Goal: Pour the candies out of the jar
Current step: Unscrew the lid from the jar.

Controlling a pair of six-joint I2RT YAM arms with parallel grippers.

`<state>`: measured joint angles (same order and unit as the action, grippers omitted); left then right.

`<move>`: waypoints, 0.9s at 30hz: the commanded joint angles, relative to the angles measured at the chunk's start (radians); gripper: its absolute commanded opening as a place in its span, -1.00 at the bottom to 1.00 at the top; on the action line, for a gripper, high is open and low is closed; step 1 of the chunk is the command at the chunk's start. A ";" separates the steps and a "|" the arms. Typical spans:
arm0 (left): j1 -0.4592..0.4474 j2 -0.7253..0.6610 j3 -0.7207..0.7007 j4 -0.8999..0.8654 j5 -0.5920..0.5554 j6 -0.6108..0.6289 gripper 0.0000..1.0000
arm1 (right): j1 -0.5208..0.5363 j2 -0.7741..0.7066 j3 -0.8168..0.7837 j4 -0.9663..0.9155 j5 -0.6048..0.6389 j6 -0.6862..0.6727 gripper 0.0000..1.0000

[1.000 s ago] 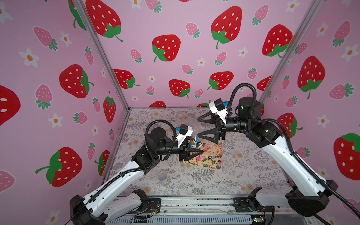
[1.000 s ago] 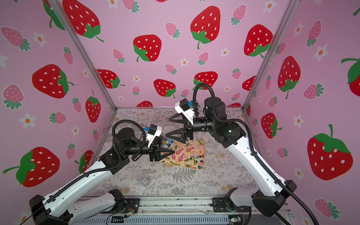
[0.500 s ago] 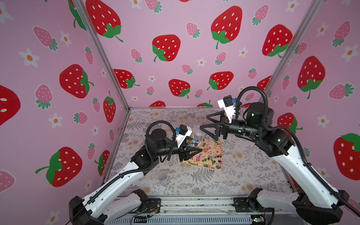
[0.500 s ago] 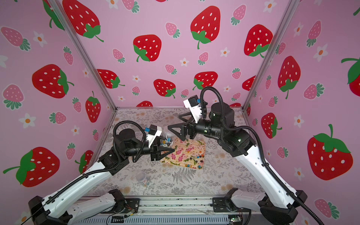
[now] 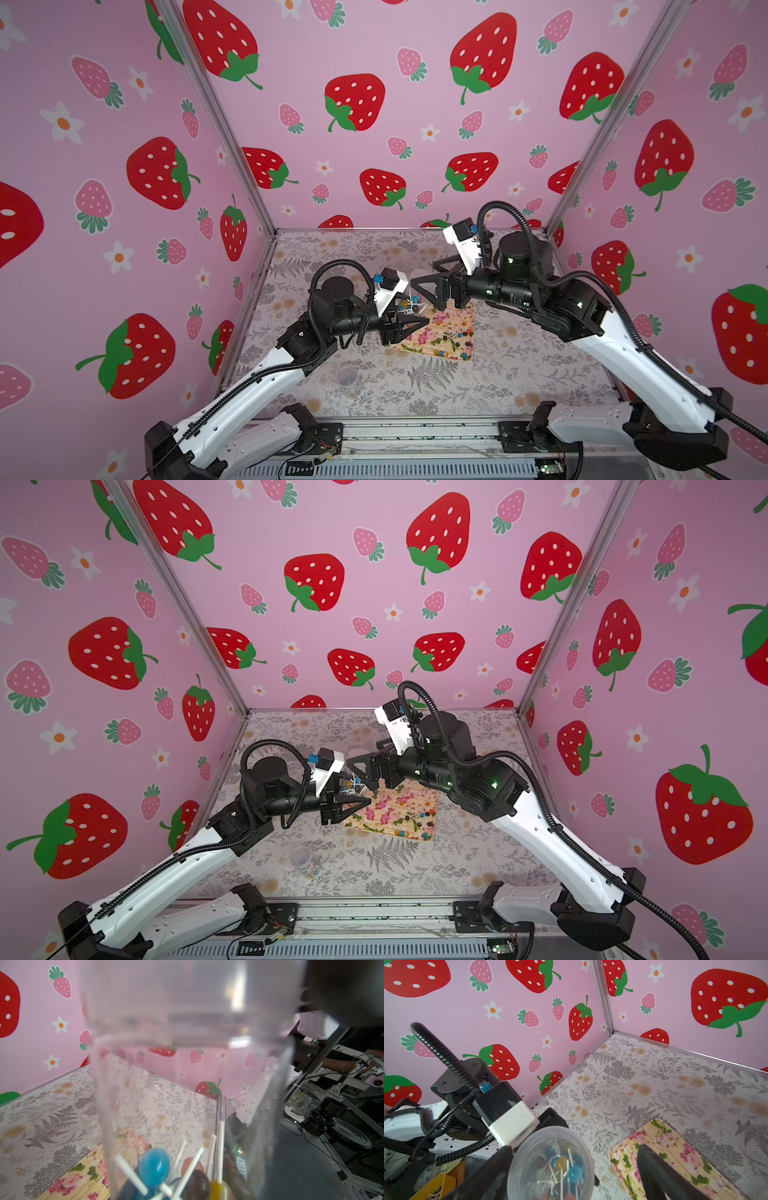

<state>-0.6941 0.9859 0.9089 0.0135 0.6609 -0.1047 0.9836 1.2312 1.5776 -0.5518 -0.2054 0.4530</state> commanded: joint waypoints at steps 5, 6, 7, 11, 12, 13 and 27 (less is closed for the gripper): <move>-0.003 -0.021 -0.006 0.016 -0.007 0.011 -0.13 | 0.009 0.011 0.014 0.019 0.015 0.029 0.82; -0.003 -0.020 -0.005 0.016 -0.006 0.011 -0.13 | 0.009 0.015 0.016 0.022 0.011 0.028 0.81; -0.003 -0.019 -0.005 0.016 -0.004 0.010 -0.13 | 0.009 0.020 0.019 0.024 0.008 0.029 0.80; -0.003 -0.020 -0.006 0.016 -0.003 0.011 -0.13 | 0.009 0.034 0.026 0.021 -0.008 0.024 0.72; -0.003 -0.022 -0.004 0.016 -0.004 0.013 -0.13 | 0.009 0.036 0.023 0.023 -0.012 0.024 0.70; -0.004 -0.022 -0.004 0.015 -0.005 0.012 -0.13 | 0.009 0.036 0.020 0.027 -0.018 0.024 0.67; -0.003 -0.025 0.014 0.007 0.044 0.007 -0.13 | -0.030 0.013 0.028 0.044 -0.135 -0.110 -0.02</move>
<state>-0.6937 0.9813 0.9054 -0.0097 0.6399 -0.1036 0.9775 1.2610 1.5810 -0.5224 -0.2806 0.4156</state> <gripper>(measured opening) 0.570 0.560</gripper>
